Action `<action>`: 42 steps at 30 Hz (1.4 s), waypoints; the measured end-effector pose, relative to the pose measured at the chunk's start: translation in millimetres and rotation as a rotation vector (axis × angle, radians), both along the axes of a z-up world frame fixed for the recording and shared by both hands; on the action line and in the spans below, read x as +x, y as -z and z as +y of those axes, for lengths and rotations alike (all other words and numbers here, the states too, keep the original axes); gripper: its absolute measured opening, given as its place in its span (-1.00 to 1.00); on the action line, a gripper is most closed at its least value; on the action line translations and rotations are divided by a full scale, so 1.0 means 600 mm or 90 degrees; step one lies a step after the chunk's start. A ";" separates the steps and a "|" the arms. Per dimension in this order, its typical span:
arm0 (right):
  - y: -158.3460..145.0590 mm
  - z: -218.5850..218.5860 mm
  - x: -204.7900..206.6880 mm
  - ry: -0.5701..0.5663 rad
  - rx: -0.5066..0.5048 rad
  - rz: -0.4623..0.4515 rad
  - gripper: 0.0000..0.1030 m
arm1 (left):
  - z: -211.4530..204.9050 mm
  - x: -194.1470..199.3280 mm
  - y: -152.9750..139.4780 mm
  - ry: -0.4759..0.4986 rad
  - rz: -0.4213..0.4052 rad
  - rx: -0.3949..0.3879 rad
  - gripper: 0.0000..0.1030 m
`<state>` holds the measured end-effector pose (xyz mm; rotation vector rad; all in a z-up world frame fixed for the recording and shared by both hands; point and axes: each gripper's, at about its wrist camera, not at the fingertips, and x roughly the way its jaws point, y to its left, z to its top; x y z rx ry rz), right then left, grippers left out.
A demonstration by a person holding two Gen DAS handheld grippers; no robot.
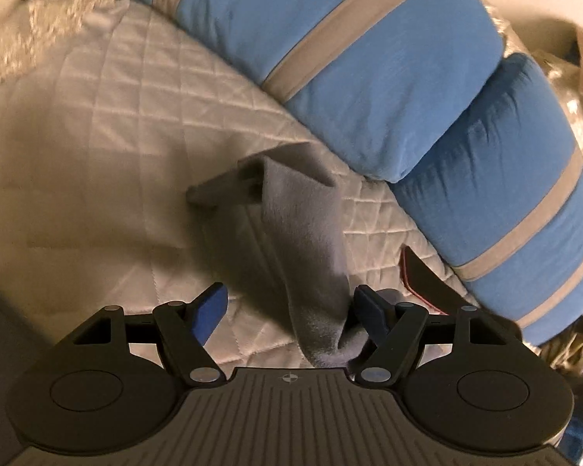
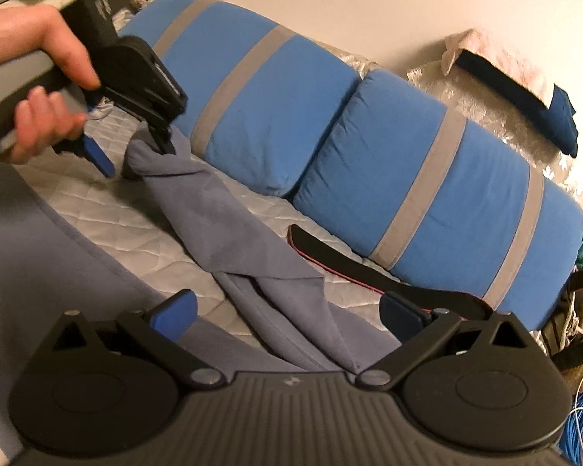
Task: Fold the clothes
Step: 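Grasp the sweatpants cuff with the left gripper while the right gripper holds the waistband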
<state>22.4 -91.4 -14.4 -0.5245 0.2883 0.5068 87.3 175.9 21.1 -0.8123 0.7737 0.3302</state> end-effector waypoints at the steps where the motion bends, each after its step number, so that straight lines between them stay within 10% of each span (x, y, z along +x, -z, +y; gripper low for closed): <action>1: -0.001 0.001 -0.003 -0.003 0.000 -0.003 1.00 | 0.004 0.000 0.004 -0.002 -0.001 -0.010 0.37; 17: 0.011 0.011 -0.010 -0.014 -0.009 0.019 1.00 | 0.047 -0.019 0.052 -0.066 -0.026 -0.166 0.34; 23: 0.013 0.010 -0.009 -0.017 -0.008 0.021 1.00 | 0.044 -0.026 0.031 -0.014 -0.001 -0.093 0.31; 29: 0.016 0.010 -0.012 -0.030 -0.010 0.025 1.00 | 0.042 -0.034 0.037 0.052 -0.038 -0.079 -0.87; 42: 0.008 0.001 -0.018 -0.035 -0.004 0.015 1.00 | 0.020 -0.123 -0.091 0.004 -0.277 0.002 -0.88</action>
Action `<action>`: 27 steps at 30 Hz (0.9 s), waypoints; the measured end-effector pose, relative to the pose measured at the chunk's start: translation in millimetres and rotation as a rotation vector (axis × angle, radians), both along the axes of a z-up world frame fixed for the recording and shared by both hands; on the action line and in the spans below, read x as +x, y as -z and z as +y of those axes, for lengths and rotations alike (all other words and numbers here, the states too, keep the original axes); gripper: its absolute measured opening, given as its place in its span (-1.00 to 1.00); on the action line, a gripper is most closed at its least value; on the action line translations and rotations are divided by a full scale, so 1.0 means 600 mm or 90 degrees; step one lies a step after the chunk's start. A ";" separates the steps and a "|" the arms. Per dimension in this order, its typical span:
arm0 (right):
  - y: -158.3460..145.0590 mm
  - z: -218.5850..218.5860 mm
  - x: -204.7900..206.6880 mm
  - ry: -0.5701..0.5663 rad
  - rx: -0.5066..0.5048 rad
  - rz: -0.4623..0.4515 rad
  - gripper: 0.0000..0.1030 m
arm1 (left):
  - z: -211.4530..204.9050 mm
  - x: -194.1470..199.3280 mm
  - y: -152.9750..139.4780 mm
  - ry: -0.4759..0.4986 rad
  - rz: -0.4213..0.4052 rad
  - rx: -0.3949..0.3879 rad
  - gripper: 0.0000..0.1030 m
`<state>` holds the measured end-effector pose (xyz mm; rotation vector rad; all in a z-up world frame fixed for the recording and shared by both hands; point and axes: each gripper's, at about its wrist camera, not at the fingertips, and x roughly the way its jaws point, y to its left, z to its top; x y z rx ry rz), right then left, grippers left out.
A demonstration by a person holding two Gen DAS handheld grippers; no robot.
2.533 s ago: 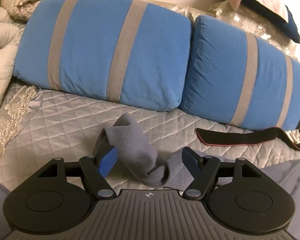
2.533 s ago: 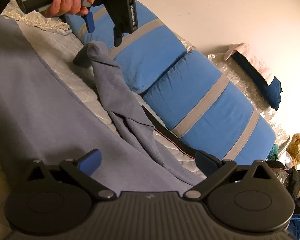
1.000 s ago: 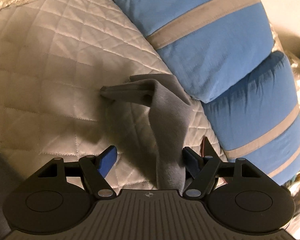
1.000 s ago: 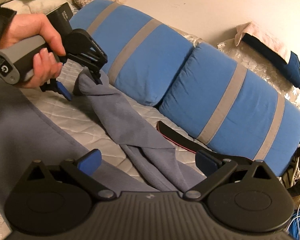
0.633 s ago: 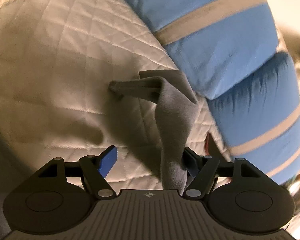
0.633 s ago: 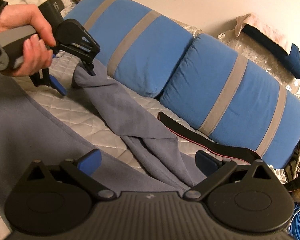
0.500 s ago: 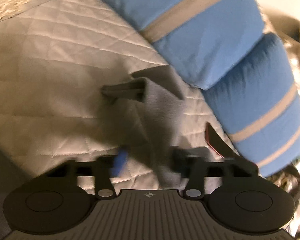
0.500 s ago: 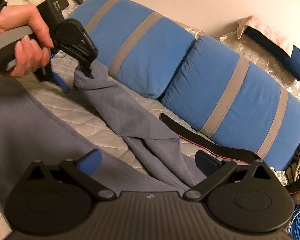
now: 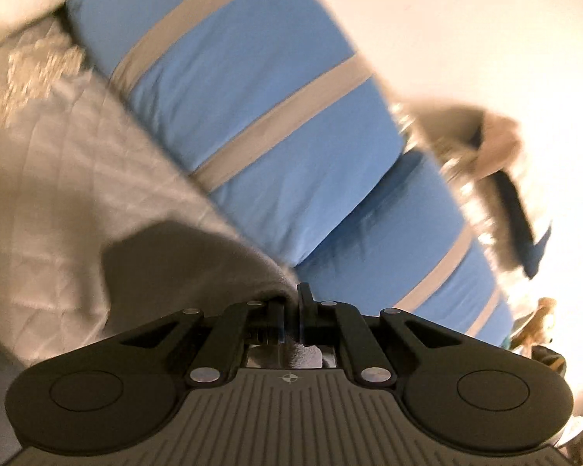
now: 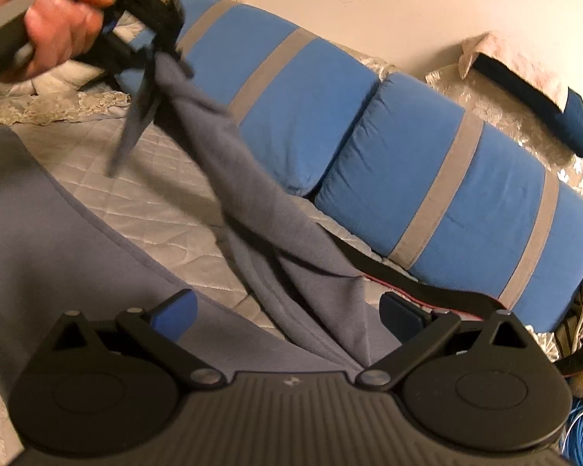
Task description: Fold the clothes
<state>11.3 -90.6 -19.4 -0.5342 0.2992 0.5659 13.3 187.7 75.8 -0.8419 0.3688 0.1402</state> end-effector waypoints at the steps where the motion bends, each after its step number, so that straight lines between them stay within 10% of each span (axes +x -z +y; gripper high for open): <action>1: 0.000 0.001 -0.001 -0.001 0.000 0.001 1.00 | -0.004 -0.001 -0.004 -0.001 -0.011 0.015 -0.88; 8: -0.001 0.003 -0.006 -0.013 -0.002 0.002 1.00 | -0.006 0.040 0.022 -0.028 0.157 0.062 -0.82; 10: -0.001 0.004 -0.007 -0.015 -0.003 0.002 1.00 | 0.004 0.052 0.036 -0.022 0.196 0.040 -0.41; 13: -0.002 0.003 -0.008 -0.016 -0.003 0.000 1.00 | 0.018 0.050 0.042 -0.028 0.185 0.022 -0.02; 20: -0.003 -0.001 -0.012 -0.017 -0.004 -0.006 1.00 | 0.042 0.042 0.036 0.017 0.049 0.014 0.15; 27: -0.005 -0.001 -0.018 -0.022 -0.003 -0.012 1.00 | 0.060 0.046 0.068 0.008 0.081 0.111 0.18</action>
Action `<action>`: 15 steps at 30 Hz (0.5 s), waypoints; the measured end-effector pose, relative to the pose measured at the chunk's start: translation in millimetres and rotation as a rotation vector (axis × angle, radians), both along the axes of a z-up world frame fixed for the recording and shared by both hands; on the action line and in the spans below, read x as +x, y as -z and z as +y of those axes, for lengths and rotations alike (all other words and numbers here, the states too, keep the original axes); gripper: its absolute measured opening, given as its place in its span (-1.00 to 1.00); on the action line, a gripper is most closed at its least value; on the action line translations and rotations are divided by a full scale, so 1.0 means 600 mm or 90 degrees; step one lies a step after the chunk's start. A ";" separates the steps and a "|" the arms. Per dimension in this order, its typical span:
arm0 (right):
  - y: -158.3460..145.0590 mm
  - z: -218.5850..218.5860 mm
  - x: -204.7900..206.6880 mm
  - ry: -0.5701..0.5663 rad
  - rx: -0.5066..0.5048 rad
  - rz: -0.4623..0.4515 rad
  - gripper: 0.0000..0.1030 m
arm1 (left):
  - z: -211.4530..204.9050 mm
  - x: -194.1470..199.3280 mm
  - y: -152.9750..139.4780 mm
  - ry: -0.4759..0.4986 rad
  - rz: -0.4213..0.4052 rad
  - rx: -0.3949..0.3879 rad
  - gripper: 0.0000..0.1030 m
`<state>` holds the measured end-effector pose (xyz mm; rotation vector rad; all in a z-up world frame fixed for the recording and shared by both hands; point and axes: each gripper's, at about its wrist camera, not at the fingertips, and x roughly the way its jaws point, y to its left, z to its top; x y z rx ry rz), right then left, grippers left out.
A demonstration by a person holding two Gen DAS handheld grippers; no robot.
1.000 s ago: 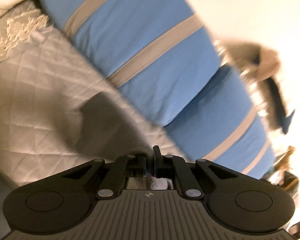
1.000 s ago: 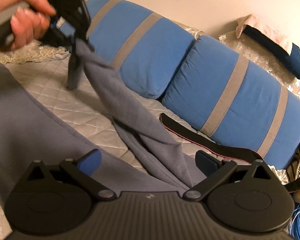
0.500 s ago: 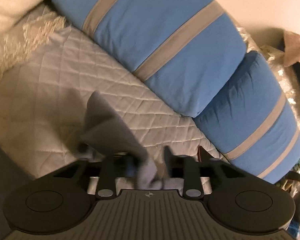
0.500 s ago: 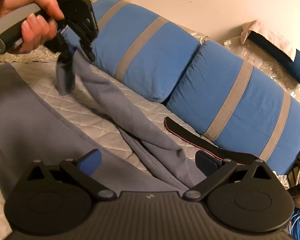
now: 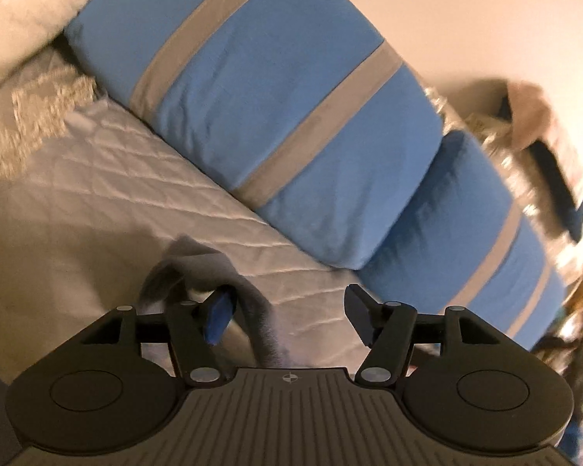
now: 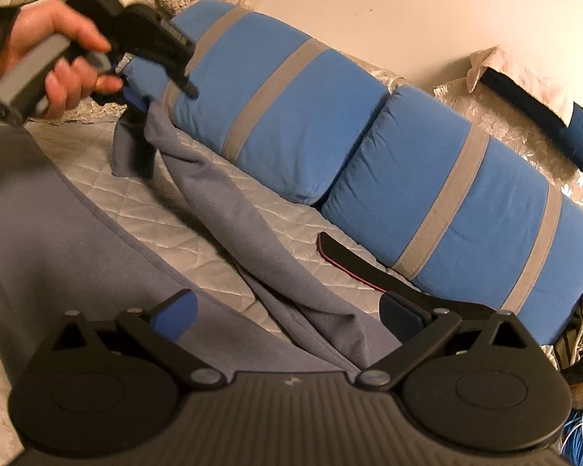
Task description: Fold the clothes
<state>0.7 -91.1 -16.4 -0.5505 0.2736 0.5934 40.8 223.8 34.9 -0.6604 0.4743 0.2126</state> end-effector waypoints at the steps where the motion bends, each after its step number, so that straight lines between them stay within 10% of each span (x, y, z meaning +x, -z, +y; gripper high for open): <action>1: -0.001 0.000 -0.001 -0.002 0.000 -0.001 1.00 | 0.005 0.004 0.007 0.001 0.011 0.014 0.19; 6: -0.002 0.003 -0.006 -0.016 -0.001 -0.006 1.00 | 0.036 0.024 0.041 0.016 0.079 -0.074 0.14; 9: 0.002 0.004 -0.004 -0.022 -0.009 -0.008 1.00 | 0.036 0.029 0.046 0.016 0.106 -0.112 -0.88; 15: 0.002 0.000 0.006 0.004 -0.006 0.000 1.00 | -0.005 -0.019 -0.024 -0.043 0.114 -0.064 -0.91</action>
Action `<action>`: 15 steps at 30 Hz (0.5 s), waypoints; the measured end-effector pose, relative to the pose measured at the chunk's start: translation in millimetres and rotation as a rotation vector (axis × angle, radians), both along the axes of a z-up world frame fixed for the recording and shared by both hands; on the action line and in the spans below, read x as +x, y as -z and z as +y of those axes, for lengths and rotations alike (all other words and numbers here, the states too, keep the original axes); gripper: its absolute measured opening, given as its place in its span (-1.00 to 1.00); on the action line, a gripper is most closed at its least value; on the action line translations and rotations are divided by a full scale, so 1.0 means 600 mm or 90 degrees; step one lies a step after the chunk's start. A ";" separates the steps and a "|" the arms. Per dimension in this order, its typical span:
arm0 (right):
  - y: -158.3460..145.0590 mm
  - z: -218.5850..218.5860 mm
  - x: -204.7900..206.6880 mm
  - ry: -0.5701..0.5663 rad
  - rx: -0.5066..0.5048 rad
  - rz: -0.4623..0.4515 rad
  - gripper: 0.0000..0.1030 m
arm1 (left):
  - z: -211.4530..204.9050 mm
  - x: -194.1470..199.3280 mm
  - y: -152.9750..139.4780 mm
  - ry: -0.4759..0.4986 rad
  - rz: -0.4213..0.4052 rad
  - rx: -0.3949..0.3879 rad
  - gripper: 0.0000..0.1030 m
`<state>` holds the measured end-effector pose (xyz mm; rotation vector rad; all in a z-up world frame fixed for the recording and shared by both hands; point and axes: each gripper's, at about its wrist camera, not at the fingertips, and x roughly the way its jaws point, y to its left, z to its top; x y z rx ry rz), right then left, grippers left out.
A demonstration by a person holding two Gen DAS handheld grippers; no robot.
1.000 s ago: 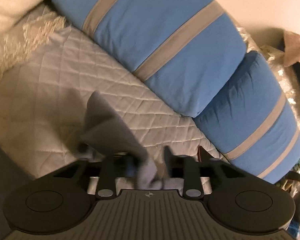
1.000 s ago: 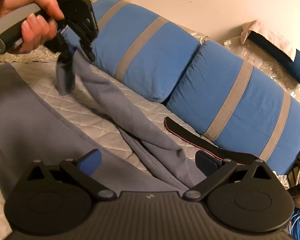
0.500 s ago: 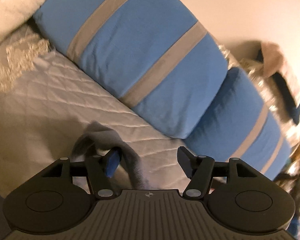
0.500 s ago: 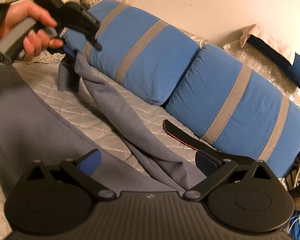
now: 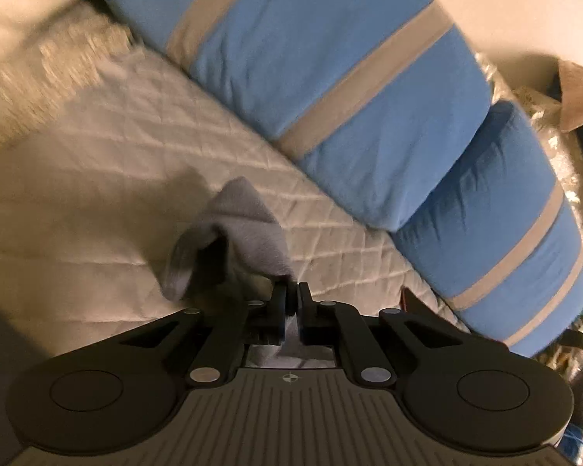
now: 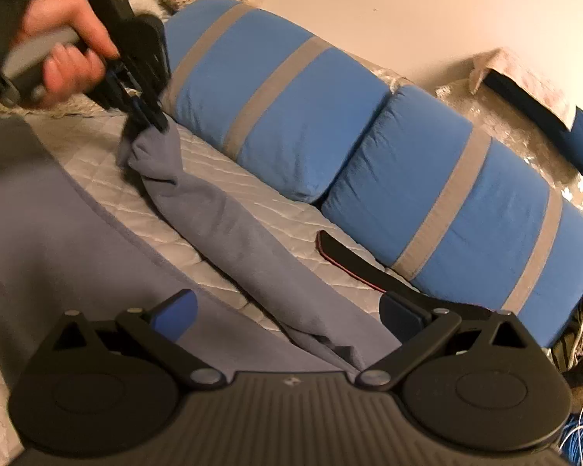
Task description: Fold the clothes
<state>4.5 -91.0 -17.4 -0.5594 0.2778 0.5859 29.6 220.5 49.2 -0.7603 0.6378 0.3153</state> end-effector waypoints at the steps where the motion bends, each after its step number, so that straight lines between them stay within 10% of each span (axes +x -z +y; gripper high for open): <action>1: -0.001 -0.001 0.000 0.001 0.003 0.000 1.00 | -0.006 -0.014 -0.013 -0.016 -0.003 0.009 -0.92; 9: -0.008 -0.001 -0.011 -0.016 0.005 -0.013 1.00 | -0.051 -0.122 -0.070 -0.170 -0.005 -0.043 -0.91; 15: -0.012 0.002 -0.013 -0.023 0.008 -0.014 1.00 | -0.012 -0.047 -0.034 -0.153 0.046 -0.086 -0.91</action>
